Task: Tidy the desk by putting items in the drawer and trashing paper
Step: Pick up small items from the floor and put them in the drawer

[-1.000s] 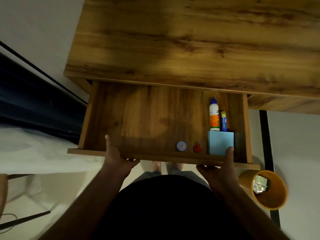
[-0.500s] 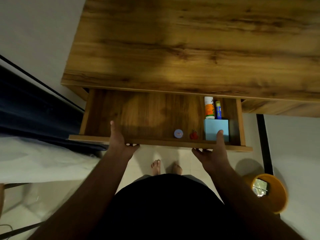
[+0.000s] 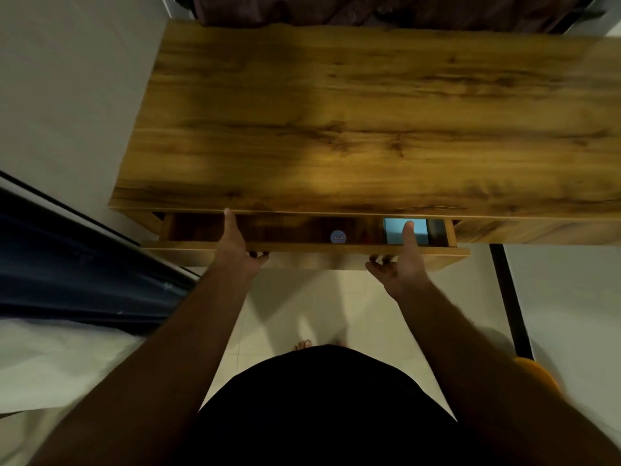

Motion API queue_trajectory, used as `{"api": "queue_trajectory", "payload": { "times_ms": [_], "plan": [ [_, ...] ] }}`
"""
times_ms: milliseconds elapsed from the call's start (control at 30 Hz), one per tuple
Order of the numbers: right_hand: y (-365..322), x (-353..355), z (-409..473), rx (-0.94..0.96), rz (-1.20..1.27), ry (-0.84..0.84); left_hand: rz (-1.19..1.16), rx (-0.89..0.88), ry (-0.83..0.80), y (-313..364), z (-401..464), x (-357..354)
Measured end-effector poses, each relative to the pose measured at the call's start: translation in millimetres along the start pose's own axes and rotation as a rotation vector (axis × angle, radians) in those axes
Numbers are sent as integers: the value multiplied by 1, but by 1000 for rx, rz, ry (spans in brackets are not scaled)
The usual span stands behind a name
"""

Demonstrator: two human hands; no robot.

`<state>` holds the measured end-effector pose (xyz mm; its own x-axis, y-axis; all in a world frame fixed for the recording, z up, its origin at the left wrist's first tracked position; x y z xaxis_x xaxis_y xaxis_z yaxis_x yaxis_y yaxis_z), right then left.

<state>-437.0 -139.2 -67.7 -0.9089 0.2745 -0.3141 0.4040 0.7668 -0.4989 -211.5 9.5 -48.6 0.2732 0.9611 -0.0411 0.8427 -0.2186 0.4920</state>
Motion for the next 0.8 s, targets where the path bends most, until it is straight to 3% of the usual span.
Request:
{"api": "queue_trajectory", "payload": {
  "times_ms": [300, 600, 700, 800],
  "plan": [
    [-25, -57, 38, 49, 35, -26, -26, -94, -32, 37, 49, -38],
    [-30, -60, 44, 34, 62, -56, -44, -122, 11, 37, 67, -40],
    [-31, -50, 31, 37, -141, -55, 25, -149, 12, 32, 58, -36],
    [-32, -36, 17, 18, -497, -118, 258, -187, -57, 19, 37, -34]
  ]
}}
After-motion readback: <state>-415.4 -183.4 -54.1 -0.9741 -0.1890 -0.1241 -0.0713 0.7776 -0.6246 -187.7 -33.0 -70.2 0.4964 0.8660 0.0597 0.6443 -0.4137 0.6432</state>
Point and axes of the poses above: each hand's wrist, its own z-axis towards the middle knuckle, its own x-axis out of the back of the hand, y = z × x, the point moved 2 cm from there along z, towards the middle knuckle, and after that the axes turned 15 degrees about z, right-handed, at the moved point
